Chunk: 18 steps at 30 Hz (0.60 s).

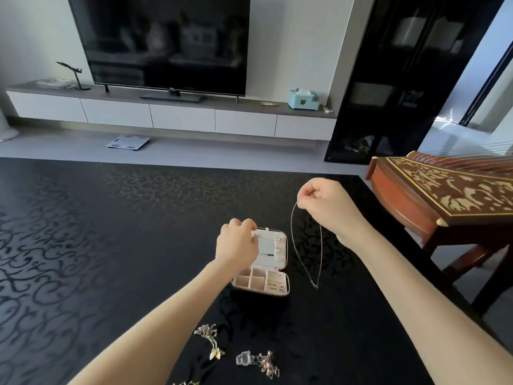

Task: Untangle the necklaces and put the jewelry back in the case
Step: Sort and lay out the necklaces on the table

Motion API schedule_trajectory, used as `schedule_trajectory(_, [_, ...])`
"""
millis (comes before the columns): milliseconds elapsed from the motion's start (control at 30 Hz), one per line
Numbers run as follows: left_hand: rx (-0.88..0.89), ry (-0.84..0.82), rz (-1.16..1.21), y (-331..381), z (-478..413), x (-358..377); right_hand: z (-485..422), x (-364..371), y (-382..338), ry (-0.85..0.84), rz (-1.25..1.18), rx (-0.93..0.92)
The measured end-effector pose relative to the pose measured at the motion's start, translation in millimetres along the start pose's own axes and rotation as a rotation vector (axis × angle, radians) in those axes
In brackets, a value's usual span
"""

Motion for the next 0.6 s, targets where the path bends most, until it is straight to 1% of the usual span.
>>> schedule_trajectory(133, [0.036, -0.028, -0.039, -1.1, -0.8, 24.6, -34.4, 41.8, 42.8, -0.037, 0.183, 0.045])
schedule_trajectory(200, [0.05, -0.054, -0.045, -4.2, -0.5, 30.7, -47.3, 63.3, 59.2, -0.065, 0.284, 0.038])
schedule_trajectory(433, [0.043, -0.106, 0.0, -11.0, 1.1, 35.6, -79.2, 106.0, 78.7, -0.092, 0.529, 0.088])
schedule_trajectory(533, [0.043, -0.106, 0.013, -12.8, 4.5, 36.8, -83.2, 111.9, 78.6, -0.067, 0.592, 0.055])
schedule_trajectory(600, [0.028, -0.082, 0.036, -13.3, 6.9, 36.4, -80.3, 112.1, 75.7, -0.036, 0.638, -0.012])
Point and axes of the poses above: each hand's wrist, its own z-axis away from the middle knuckle, its own x-axis out of the palm, y = z × x, the point moved 4 cm from there along -z, towards the middle knuckle, and after that the axes turned 10 degrees about x, right-handed, at the moved point
